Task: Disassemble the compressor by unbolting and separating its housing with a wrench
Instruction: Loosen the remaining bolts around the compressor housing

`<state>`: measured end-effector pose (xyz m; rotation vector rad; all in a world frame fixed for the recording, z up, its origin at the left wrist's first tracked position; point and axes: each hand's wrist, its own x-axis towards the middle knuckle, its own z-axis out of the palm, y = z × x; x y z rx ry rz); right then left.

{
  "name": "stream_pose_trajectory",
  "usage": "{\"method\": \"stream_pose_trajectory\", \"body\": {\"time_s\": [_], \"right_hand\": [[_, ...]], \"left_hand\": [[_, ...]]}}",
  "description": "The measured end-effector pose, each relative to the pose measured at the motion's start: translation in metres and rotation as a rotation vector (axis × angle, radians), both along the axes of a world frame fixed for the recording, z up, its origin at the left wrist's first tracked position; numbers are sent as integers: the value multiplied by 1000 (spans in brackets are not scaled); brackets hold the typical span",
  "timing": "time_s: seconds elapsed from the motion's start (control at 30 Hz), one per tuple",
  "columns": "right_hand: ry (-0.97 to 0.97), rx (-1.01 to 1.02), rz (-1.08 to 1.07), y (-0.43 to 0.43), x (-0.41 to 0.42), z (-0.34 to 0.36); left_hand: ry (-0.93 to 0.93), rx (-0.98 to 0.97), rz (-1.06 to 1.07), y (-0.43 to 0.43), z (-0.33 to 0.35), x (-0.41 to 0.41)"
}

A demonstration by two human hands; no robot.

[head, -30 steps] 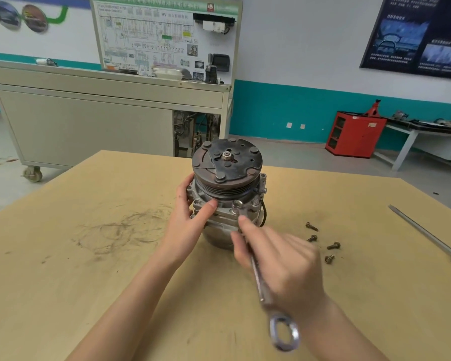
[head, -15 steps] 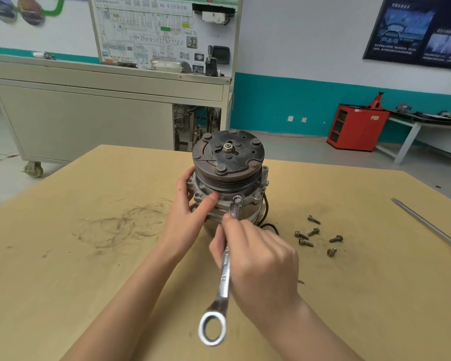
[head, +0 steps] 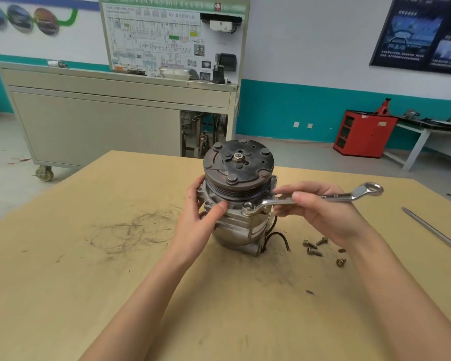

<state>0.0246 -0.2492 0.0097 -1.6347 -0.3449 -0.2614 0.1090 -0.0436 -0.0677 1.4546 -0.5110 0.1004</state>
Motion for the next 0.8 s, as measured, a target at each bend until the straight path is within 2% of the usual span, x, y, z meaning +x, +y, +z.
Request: {"method": "stream_pose_trajectory", "body": {"time_s": [0.1, 0.17, 0.3, 0.37, 0.5, 0.8], "right_hand": [[-112, -41, -126, 9, -10, 6], [-275, -205, -286, 23, -26, 4], [-774, -866, -703, 63, -43, -13], [-908, -1091, -872, 77, -45, -19], [-949, -1175, -978, 89, -47, -25], [-794, -1256, -982, 112, -47, -38]], "left_hand": [[1, 5, 5, 0, 0, 1], [-7, 10, 19, -1, 0, 1], [-22, -8, 40, -4, -2, 1], [-28, -3, 45, -4, -2, 1], [-37, 18, 65, -4, -3, 1], [-11, 28, 55, -3, -2, 0]]}}
